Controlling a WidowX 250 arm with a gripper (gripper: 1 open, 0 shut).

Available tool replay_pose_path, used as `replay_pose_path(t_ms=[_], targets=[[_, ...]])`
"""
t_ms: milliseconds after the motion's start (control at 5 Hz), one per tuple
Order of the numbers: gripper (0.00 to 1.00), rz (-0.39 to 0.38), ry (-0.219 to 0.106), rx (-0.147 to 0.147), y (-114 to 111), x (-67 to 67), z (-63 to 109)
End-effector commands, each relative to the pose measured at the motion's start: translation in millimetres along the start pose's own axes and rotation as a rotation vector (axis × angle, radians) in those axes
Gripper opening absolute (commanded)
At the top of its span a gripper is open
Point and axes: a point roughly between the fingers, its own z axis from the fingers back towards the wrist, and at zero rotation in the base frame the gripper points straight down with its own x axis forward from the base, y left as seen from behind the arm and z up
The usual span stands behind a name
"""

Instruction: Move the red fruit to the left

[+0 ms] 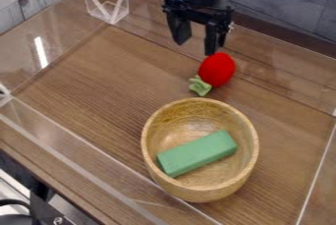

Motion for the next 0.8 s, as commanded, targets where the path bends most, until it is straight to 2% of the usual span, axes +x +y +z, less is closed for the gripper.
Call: replay_pose_path(t_ms=[0, 200, 400, 600], targets=[[1.00, -0.059, -0.047, 0.006, -16.4, 8.3, -1.9], [1.00, -0.092, -0.030, 0.001, -30.0, 6.6, -21.9], [0.00, -0.068, -0.031, 0.004, -26.9, 11.8, -24.4], [0.00, -0.030, -0.077, 0.002, -27.1, 11.7, -2.2]])
